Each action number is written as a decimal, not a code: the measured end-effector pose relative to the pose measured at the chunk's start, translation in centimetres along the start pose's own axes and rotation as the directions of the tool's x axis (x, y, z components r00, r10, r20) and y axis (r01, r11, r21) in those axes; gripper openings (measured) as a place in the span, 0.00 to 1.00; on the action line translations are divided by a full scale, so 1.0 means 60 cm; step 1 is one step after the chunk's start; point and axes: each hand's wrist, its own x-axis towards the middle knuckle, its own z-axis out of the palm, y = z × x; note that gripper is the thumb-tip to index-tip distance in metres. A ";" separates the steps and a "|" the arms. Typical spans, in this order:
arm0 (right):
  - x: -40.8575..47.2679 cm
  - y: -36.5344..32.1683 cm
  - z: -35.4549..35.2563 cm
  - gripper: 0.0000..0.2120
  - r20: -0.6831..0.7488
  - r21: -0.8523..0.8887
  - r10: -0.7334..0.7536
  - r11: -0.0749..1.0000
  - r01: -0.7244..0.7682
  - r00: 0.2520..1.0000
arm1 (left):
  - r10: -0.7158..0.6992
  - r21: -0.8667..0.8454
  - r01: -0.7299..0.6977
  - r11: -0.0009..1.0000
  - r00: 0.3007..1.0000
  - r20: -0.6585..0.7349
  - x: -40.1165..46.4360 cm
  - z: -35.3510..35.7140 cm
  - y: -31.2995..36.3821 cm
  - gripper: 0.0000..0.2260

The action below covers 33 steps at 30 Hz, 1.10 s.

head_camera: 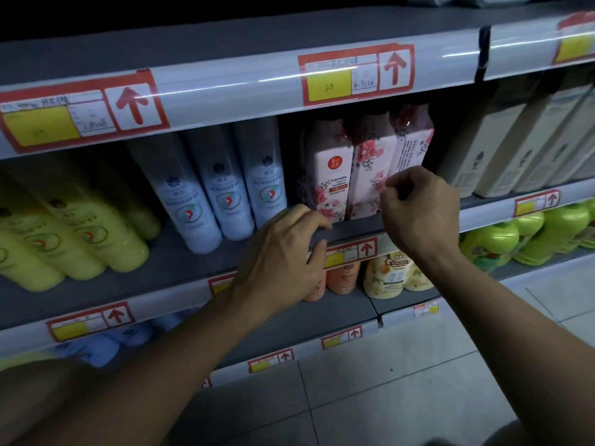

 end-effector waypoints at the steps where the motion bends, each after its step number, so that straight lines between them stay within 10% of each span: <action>1: 0.000 0.007 -0.004 0.08 0.008 0.004 -0.006 1.000 0.006 1.000 | -0.002 -0.007 0.002 1.000 1.000 -0.002 0.001 0.004 0.005 0.07; 19: 0.061 0.031 -0.066 0.14 -0.068 0.235 0.118 0.967 -0.099 0.991 | -0.139 -0.066 0.124 0.990 0.924 -0.356 0.142 0.021 0.108 0.09; 33: 0.120 -0.018 -0.021 0.25 0.007 0.434 0.080 0.898 -0.075 0.997 | -0.500 -0.139 0.487 0.862 0.862 -0.083 0.241 0.021 0.129 0.15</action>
